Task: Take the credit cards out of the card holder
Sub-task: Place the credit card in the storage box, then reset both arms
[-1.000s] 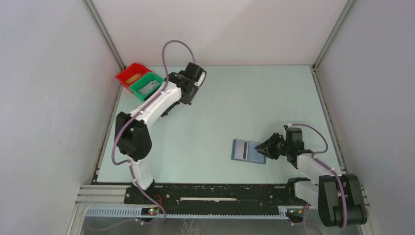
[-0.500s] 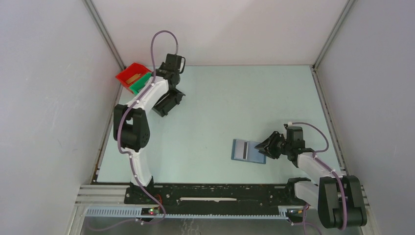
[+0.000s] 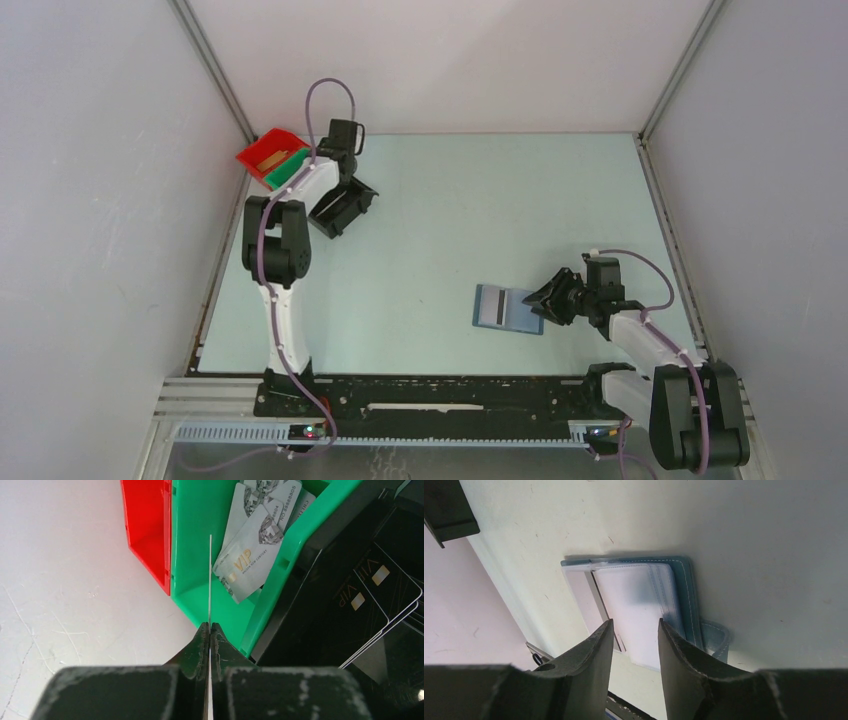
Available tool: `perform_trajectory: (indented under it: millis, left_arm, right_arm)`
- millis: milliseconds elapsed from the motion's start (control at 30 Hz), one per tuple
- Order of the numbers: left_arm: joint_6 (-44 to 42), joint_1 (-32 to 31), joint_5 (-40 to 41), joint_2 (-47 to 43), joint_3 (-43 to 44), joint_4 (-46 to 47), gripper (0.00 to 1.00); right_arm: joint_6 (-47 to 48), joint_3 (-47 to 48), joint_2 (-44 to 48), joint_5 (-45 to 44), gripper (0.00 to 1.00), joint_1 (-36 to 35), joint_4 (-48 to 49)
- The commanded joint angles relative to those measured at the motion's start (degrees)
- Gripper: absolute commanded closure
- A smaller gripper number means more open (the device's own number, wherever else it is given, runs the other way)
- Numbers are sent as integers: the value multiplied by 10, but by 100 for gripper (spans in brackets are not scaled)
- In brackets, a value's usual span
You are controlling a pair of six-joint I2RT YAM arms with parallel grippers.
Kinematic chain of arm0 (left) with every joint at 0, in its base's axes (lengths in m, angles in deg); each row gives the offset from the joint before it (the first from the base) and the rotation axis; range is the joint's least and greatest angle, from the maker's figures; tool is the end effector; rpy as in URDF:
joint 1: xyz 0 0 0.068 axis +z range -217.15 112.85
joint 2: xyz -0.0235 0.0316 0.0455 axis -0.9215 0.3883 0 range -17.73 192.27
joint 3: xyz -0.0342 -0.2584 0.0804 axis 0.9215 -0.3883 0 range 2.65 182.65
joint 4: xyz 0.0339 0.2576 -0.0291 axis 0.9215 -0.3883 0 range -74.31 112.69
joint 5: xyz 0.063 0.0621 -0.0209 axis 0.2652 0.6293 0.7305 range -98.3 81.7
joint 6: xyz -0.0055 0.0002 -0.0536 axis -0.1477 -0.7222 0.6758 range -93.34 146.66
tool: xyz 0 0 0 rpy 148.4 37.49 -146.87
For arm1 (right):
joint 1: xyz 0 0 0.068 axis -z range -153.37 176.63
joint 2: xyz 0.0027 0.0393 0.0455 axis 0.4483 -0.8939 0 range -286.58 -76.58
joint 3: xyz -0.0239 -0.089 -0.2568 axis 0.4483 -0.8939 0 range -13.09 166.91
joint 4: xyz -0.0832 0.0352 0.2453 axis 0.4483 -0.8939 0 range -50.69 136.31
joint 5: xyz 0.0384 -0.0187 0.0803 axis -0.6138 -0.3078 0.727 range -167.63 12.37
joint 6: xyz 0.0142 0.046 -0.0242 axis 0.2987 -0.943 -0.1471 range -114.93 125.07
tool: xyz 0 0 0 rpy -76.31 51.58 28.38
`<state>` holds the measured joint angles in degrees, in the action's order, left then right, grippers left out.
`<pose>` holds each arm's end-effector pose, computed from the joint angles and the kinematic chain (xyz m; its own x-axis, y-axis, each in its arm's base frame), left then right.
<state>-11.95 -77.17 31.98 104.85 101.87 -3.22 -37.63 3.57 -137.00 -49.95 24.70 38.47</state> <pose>0.4735 -0.0604 0.2172 -0.7595 0.6176 -0.2042 0.2448 0.5622 0.7899 0.1731 0.0223 0.1344 -0.7914 0.5742 -0.2096 0.2972 0.6612 0.6888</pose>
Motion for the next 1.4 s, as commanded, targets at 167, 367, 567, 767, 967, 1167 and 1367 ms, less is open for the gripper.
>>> perform_trajectory:
  millis: [167,367,567,767,967,1167,1367]
  left_arm:
    - [-15,16,-25,11,21,25,94]
    - [-4,18,-41,12,21,3,88]
    - [12,17,-52,4,19,-23,82]
    - [39,-1,-50,-22,37,-76,80]
    - [70,-24,-79,-89,83,-142,81]
    - [155,-46,-161,-169,160,-212,79]
    - [289,-63,-270,-257,179,-245,72]
  right_arm:
    - [8,20,-1,-12,52,4,-6]
    - [4,21,-6,-9,52,5,-1]
    - [4,21,4,-13,52,5,-9]
    - [3,23,16,-13,52,5,-12]
    - [23,107,56,3,47,5,-94]
    - [86,285,82,-5,38,14,-231]
    - [155,485,84,-35,32,32,-343]
